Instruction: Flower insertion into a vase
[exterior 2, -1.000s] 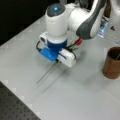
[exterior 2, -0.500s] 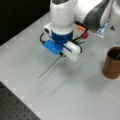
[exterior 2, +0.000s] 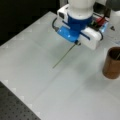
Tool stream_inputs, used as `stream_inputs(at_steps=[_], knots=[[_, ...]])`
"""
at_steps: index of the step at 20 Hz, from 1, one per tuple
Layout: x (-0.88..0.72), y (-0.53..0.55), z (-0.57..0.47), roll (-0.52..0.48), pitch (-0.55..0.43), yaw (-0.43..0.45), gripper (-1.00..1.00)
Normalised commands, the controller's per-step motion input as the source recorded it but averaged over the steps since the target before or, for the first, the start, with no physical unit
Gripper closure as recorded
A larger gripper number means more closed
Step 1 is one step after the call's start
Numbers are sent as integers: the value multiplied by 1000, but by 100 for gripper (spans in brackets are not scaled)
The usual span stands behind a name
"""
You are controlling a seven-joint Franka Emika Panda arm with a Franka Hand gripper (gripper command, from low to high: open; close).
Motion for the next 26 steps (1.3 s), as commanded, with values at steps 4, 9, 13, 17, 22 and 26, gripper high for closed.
stream_inputs(at_steps=[4, 9, 13, 17, 22, 26], knots=[[-746, 541, 72, 25, -32, -115, 100], [-791, 433, -56, 46, -99, -92, 100], [-827, 364, -65, 70, -130, -62, 100], [-691, 276, -96, 74, -148, -46, 100], [-539, 202, -67, 132, -110, -49, 100], [-405, 92, -43, 236, -78, -24, 100]])
